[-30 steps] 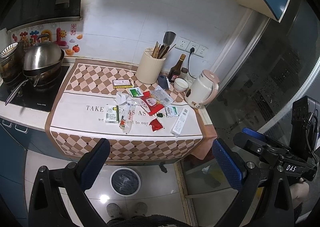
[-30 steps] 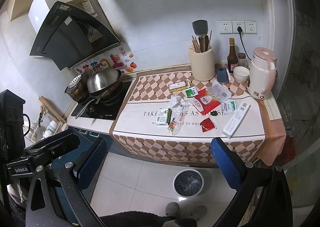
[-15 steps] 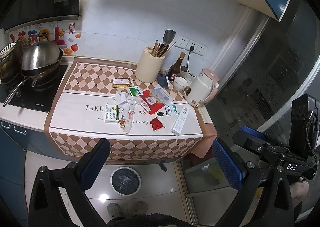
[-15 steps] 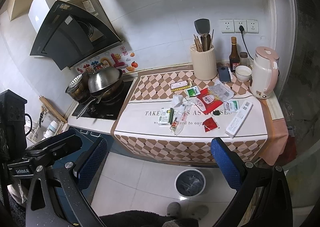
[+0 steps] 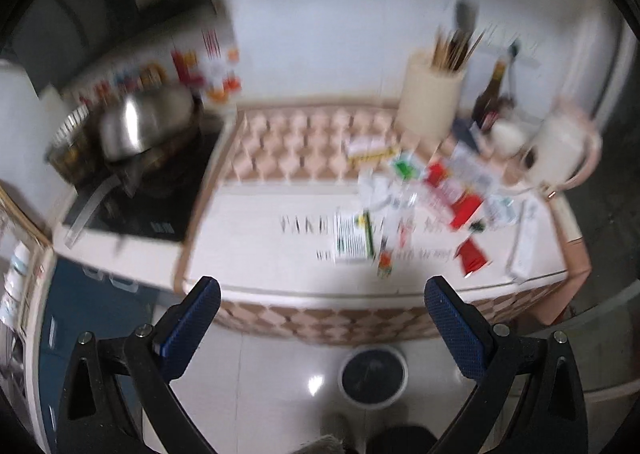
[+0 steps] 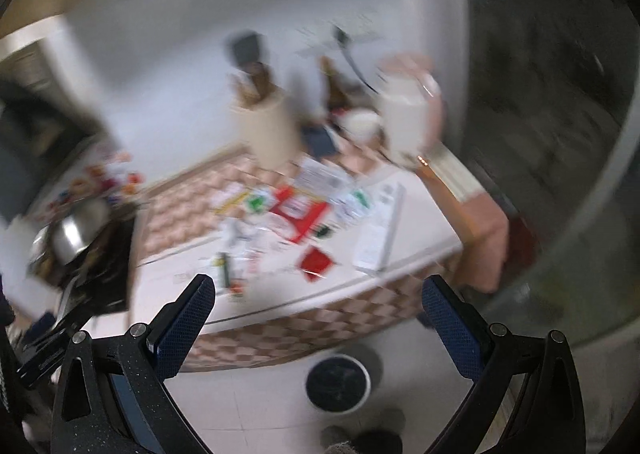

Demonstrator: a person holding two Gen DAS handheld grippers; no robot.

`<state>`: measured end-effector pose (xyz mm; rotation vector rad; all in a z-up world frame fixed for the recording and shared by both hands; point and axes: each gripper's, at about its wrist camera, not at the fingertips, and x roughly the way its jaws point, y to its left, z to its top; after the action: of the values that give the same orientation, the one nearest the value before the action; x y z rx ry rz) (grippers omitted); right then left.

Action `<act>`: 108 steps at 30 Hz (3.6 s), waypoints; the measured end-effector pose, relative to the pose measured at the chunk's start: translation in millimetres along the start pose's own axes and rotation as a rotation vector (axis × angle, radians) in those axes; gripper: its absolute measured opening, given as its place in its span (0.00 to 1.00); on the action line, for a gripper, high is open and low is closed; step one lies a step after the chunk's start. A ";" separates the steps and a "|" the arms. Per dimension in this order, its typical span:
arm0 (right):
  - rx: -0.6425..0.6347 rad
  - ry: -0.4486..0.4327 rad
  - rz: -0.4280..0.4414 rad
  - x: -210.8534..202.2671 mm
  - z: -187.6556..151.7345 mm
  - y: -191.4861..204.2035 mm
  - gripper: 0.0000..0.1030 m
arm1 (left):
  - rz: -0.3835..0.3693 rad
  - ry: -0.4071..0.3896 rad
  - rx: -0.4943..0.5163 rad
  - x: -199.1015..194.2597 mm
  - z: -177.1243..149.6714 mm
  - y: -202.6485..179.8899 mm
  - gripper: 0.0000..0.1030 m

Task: Collect trash
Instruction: 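Grasp the medicine box with the left tool while the right tool grasps the white toothpaste box, then carry both boxes down over the bin and open both tools to drop them, then raise both tools back toward the counter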

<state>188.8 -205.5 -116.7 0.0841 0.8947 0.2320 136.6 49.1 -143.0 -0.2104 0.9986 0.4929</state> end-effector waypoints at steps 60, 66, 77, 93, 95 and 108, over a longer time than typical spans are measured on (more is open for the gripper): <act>-0.086 0.645 0.015 279.2 -310.4 -51.0 0.49 | -0.084 0.679 0.018 357.9 -254.3 -52.7 0.63; -0.070 0.851 0.044 436.3 -422.4 -81.5 0.49 | -0.167 0.906 -0.094 522.2 -342.5 -67.5 0.63; -0.089 1.004 0.066 608.6 -517.8 -112.4 0.49 | -0.186 1.016 -0.020 630.1 -405.6 -93.2 0.64; -0.209 0.856 -0.092 571.3 -490.0 -101.6 1.00 | 0.060 0.703 0.073 507.0 -378.5 -65.2 1.00; -0.213 0.825 -0.103 554.2 -481.4 -98.8 1.00 | 0.065 0.689 0.069 492.2 -376.8 -59.8 1.00; -0.228 0.701 -0.107 380.8 -379.8 -65.5 1.00 | 0.033 0.555 0.020 293.8 -306.8 -42.9 1.00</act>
<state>132.5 -188.8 -655.4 -0.2730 1.5567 0.2667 57.2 -19.6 -556.9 -0.3227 1.5494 0.4633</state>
